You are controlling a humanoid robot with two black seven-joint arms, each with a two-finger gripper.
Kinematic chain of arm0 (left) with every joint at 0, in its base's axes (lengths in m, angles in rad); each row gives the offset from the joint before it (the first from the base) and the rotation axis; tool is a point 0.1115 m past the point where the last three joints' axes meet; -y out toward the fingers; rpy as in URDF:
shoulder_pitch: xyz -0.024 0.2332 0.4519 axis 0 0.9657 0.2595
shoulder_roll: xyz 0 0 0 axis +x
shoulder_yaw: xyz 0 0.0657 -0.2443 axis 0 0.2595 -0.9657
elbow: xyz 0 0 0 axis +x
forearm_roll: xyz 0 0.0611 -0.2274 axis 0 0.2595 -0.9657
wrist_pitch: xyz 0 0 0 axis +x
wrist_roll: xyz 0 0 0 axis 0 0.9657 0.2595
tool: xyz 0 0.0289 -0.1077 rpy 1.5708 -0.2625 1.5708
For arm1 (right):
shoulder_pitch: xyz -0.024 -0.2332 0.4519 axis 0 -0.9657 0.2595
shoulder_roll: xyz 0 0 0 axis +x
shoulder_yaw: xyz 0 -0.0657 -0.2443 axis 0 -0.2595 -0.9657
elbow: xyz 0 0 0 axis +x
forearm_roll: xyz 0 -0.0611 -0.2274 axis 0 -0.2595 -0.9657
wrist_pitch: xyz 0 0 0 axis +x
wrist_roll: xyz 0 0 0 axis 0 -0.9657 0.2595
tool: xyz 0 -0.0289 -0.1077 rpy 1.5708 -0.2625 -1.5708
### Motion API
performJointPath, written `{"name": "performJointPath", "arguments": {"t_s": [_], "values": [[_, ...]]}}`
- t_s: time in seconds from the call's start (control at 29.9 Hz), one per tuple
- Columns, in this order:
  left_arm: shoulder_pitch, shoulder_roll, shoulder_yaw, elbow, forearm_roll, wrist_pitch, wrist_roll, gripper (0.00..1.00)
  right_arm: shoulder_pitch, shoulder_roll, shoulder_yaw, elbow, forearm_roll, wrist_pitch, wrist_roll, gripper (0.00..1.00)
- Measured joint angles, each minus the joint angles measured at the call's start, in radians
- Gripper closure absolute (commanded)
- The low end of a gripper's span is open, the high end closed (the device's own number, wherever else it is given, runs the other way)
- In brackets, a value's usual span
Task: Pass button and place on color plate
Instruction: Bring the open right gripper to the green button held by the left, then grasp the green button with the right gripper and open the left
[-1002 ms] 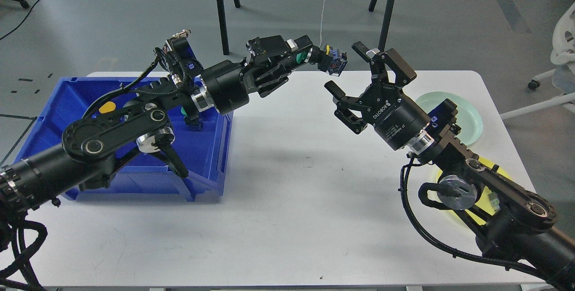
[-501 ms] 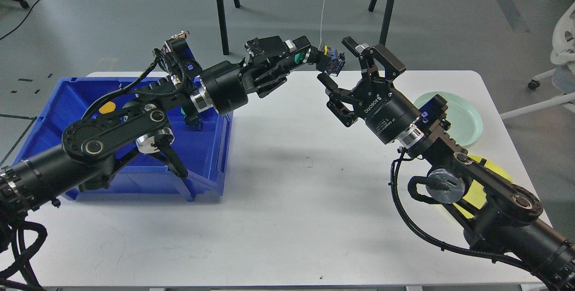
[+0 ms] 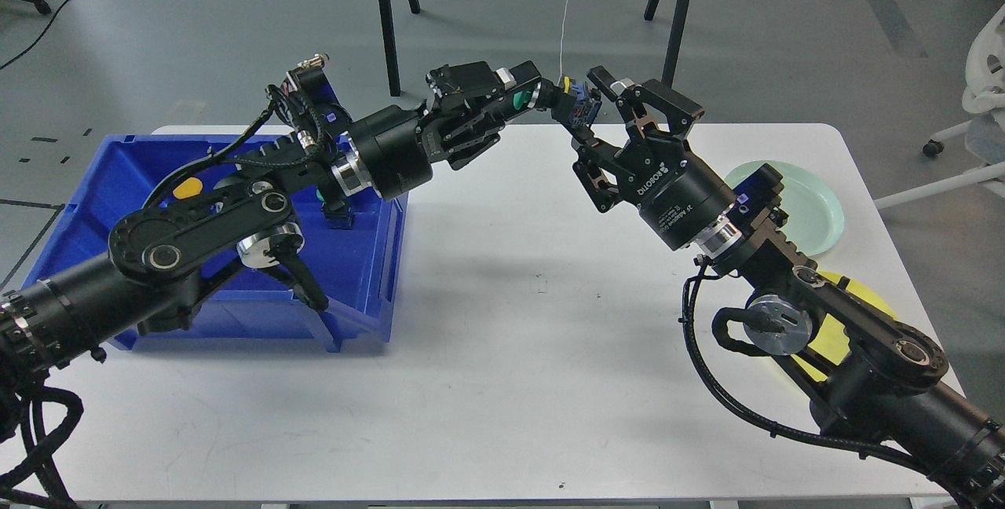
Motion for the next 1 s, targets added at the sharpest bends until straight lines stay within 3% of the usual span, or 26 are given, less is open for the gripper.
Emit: {"name": "performJointPath", "arguments": {"t_s": [0.17, 0.4, 0.6, 1.0], "values": [[-0.001, 0.000, 0.000, 0.000, 0.000, 0.000, 0.000, 0.67, 0.002, 0.000, -0.001, 0.000, -0.002, 0.000, 0.014, 0.78], [0.002, 0.000, 0.000, 0.000, 0.001, 0.001, 0.000, 0.41, 0.003, -0.001, -0.001, 0.000, -0.002, 0.000, 0.020, 0.84], [0.005, -0.015, -0.002, 0.002, 0.003, 0.004, 0.004, 0.30, 0.005, -0.002, -0.003, 0.002, -0.005, 0.002, 0.023, 0.85], [0.012, -0.017, -0.009, 0.001, -0.004, 0.002, 0.002, 0.22, -0.039, -0.017, -0.004, 0.007, -0.014, 0.006, 0.019, 0.86]]}}
